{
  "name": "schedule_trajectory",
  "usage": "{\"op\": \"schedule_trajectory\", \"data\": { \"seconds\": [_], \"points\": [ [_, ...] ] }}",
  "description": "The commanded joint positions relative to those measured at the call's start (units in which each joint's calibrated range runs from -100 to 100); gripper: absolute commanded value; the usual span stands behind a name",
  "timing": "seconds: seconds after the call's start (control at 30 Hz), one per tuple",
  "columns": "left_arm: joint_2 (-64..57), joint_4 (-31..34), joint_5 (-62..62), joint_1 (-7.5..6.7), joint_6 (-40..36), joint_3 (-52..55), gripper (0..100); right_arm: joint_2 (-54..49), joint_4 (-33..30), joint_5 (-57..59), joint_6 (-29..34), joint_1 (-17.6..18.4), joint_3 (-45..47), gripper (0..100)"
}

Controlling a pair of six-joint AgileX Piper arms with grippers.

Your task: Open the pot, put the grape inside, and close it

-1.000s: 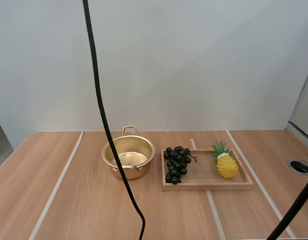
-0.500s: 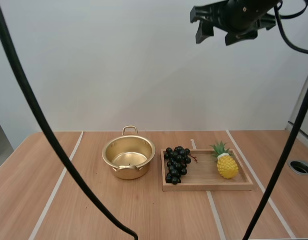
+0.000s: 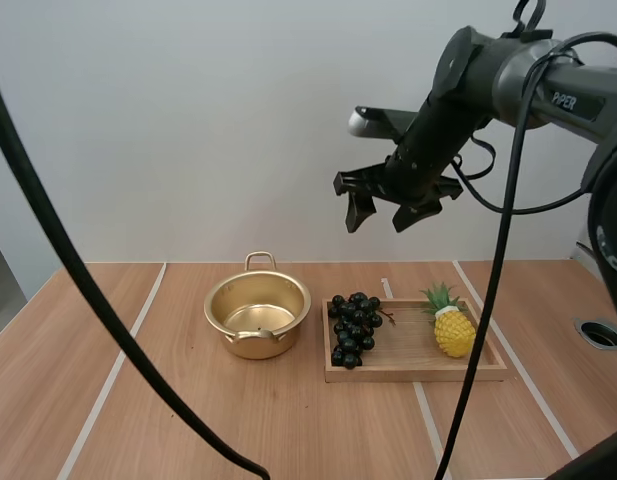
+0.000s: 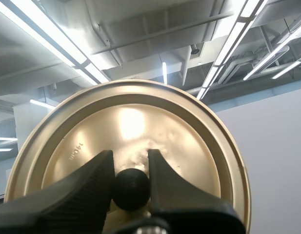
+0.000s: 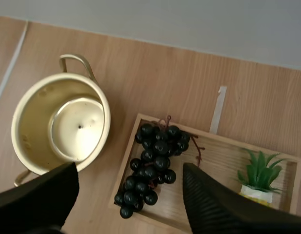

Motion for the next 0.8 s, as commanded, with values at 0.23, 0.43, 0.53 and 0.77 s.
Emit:
{"op": "schedule_trajectory", "data": {
  "seconds": [0.23, 0.43, 0.53, 0.77],
  "points": [
    [0.2, 0.5, 0.0, -0.06, -0.7, -0.3, 1, 4.6, -2.3, 0.0, -0.9, 0.0, 6.6, 100],
    [0.2, 0.5, 0.2, -0.06, -0.7, -0.3, 1, 7.0, -2.2, -5.3, -2.0, 0.0, 10.5, 100],
    [0.2, 0.5, 0.2, -0.06, -0.7, -0.3, 1, 8.9, -2.2, -6.3, -2.0, 0.0, 10.6, 100],
    [0.2, 0.5, 0.2, -0.06, -0.7, -0.3, 1, 12.8, -2.3, -10.0, -2.5, 1.7, 10.6, 100]
  ]
}}
